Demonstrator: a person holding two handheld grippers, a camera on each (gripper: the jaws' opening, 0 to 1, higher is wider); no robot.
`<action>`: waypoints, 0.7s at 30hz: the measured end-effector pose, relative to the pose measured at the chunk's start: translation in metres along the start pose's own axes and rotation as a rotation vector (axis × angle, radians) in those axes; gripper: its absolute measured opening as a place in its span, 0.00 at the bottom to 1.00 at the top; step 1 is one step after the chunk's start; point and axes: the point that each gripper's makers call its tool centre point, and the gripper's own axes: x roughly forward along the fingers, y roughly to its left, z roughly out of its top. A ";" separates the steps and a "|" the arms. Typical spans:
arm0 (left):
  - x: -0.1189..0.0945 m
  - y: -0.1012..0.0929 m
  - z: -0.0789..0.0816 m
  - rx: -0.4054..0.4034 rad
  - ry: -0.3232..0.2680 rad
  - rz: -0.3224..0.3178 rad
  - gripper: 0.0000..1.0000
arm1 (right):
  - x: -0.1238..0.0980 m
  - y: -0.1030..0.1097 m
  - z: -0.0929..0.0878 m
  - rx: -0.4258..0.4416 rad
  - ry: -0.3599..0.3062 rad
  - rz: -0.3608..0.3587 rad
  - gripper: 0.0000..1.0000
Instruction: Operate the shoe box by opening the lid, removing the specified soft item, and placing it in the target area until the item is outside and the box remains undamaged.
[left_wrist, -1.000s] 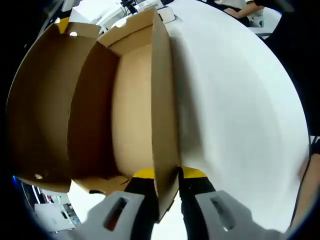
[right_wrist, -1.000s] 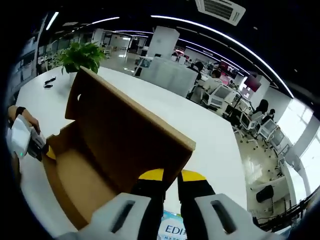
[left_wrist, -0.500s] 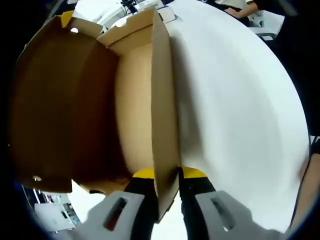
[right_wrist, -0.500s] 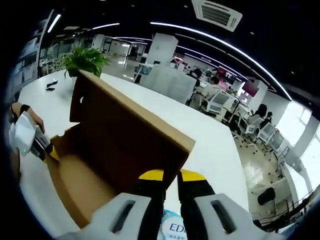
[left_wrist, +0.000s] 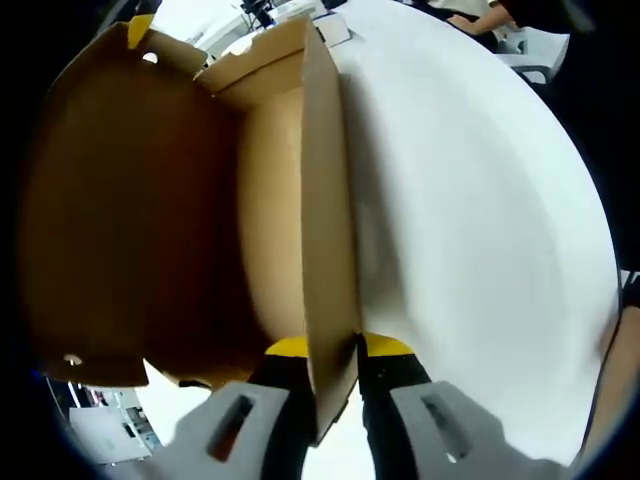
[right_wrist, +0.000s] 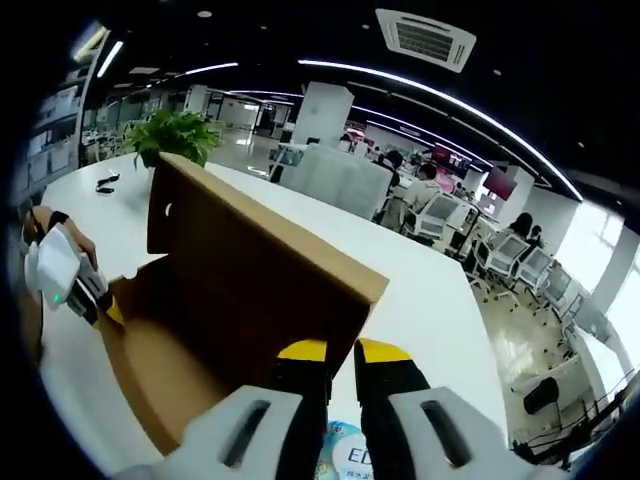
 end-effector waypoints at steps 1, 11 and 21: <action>0.000 0.000 0.000 -0.001 0.000 0.000 0.14 | -0.001 0.001 0.000 0.000 -0.002 0.001 0.07; 0.000 -0.001 0.001 -0.001 0.004 0.001 0.14 | -0.006 0.003 -0.002 0.025 -0.054 -0.002 0.07; 0.000 0.000 0.001 0.003 -0.002 0.003 0.15 | -0.017 0.009 -0.007 0.024 -0.086 -0.015 0.07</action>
